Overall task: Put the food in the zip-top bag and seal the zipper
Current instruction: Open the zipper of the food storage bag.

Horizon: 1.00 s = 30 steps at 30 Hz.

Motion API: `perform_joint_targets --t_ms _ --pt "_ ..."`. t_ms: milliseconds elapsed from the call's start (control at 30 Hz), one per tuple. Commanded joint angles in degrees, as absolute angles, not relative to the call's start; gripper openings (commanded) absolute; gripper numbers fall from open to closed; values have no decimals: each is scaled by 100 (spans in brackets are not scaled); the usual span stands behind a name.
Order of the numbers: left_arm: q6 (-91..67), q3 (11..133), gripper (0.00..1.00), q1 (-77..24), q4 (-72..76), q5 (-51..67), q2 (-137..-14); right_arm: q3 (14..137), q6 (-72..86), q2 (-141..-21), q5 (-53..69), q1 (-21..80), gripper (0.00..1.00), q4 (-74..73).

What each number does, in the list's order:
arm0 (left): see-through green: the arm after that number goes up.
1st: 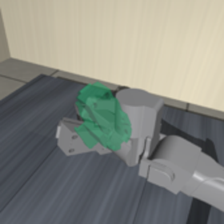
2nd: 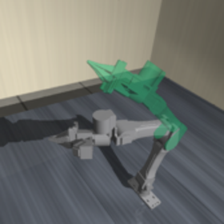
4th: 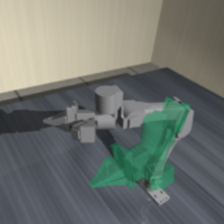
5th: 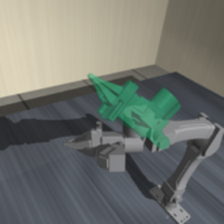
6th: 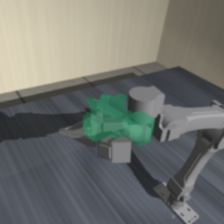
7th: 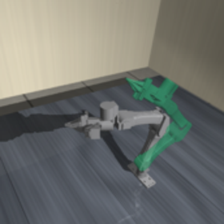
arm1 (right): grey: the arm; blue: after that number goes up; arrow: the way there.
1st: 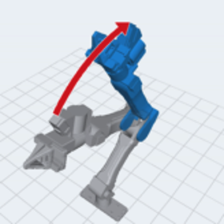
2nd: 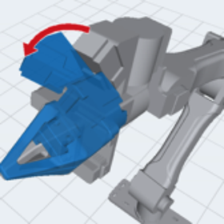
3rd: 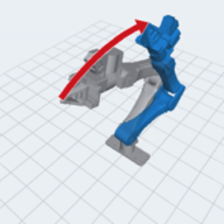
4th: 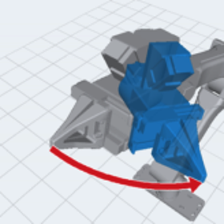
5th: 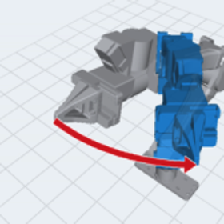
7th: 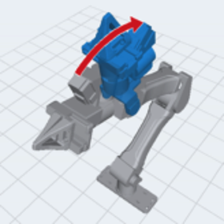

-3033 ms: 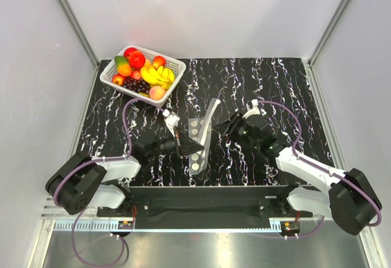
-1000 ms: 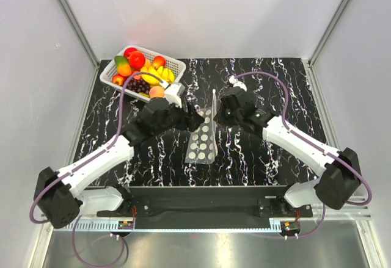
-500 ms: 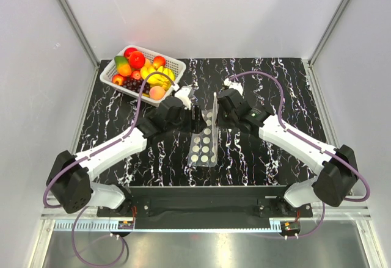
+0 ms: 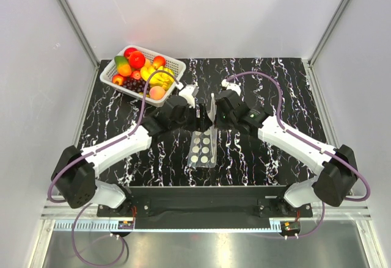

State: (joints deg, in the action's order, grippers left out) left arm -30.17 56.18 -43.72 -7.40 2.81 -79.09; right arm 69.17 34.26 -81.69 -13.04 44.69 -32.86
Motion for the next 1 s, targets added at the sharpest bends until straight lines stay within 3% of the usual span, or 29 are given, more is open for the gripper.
perform_joint_targets --t_ms 0,33,67,267,300,400,967 --pt "-3094 5950 71 -4438 -396 378 -8068 7198 3366 -8147 -1521 4553 0 -3199" --pt "-3120 5976 69 -4438 -404 361 -8155 7198 3366 -8147 -1529 4561 0 -3217" --pt "-3129 6011 57 -4438 -413 369 -8191 7216 3366 -8147 -1538 4570 0 -3217" --pt "-3225 6135 23 -4447 -378 465 -8481 7216 3349 -8165 -1556 4588 0 -3217" --pt "-3226 6161 12 -4447 -378 457 -8481 7233 3349 -8165 -1564 4597 0 -3234" --pt "-3182 6214 0 -4447 -465 369 -8464 7321 3314 -8183 -1696 4597 0 -3366" --pt "-2197 8673 0 -4438 -3743 -1590 -8349 8947 2856 -8578 -3875 4597 0 -5475"
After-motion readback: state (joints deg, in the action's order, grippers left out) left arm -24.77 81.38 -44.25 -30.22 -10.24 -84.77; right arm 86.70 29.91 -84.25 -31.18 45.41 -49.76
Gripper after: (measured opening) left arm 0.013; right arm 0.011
